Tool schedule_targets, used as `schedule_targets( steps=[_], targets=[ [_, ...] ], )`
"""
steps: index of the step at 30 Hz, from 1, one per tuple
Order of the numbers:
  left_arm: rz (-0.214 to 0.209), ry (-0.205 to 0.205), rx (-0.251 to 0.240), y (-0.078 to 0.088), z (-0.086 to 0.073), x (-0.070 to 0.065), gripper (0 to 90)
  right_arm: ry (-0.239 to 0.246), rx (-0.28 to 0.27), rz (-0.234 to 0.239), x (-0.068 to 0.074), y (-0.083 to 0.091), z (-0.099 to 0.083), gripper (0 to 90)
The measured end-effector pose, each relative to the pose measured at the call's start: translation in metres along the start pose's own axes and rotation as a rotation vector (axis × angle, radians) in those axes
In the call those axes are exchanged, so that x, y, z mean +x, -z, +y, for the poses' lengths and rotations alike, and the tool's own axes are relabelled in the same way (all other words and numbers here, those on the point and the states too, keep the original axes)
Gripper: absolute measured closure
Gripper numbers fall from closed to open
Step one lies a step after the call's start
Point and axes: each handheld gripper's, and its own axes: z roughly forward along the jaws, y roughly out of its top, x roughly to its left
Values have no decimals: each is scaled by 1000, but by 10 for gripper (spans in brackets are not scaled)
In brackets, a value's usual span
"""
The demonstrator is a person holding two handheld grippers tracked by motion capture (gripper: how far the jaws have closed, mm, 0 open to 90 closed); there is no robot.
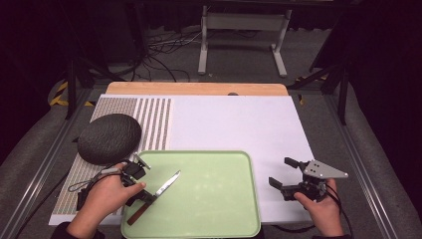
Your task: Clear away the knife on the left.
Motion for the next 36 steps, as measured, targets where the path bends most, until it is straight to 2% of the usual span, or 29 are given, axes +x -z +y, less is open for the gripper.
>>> schedule_targets(
  steps=[2,4,5,6,10,11,12,13,14,15,17,19,20,21,23,28,31,35,36],
  targets=[
    [2,-5,-12,1,0,-1,558,-1,3,1,0,0,0,62],
    [51,-37,-79,4,0,-5,437,0,3,1,0,0,0,61],
    [51,-37,-79,4,0,-5,382,0,4,1,0,0,0,61],
    [70,-54,-97,5,0,-6,382,0,4,1,0,0,0,61],
    [120,-139,-182,9,0,-10,222,-1,6,-5,0,-1,-1,57],
    [124,-145,-194,10,0,-12,192,-1,5,-4,0,-1,-1,57],
    [140,-192,-217,11,1,-13,183,-1,4,-3,0,-1,-1,57],
    [140,-192,-217,11,1,-13,176,-1,4,-3,0,-1,-1,57],
    [141,-217,-233,11,1,-15,176,0,3,-3,0,-1,0,57],
    [144,-282,-260,10,3,-19,182,0,2,-4,0,-1,0,56],
    [142,-358,-281,9,5,-22,214,1,2,-4,0,-1,0,56],
    [136,-414,-293,7,7,-24,253,1,3,-4,0,-1,0,56],
    [136,-414,-293,7,7,-24,279,1,3,-4,0,-1,0,56],
    [139,-455,-309,6,8,-26,279,0,4,-3,0,-1,0,55],
    [134,-492,-321,3,9,-29,307,1,3,-2,0,-1,-1,55],
    [126,-593,-280,-8,11,-34,449,3,3,2,0,-1,-1,55],
    [145,-659,-239,-13,13,-33,593,5,4,0,0,-1,-1,54],
    [171,-709,-181,-20,14,-32,716,6,8,2,0,-1,-1,54],
    [171,-709,-181,-20,14,-32,760,7,8,2,0,-1,-1,54]
  ],
)
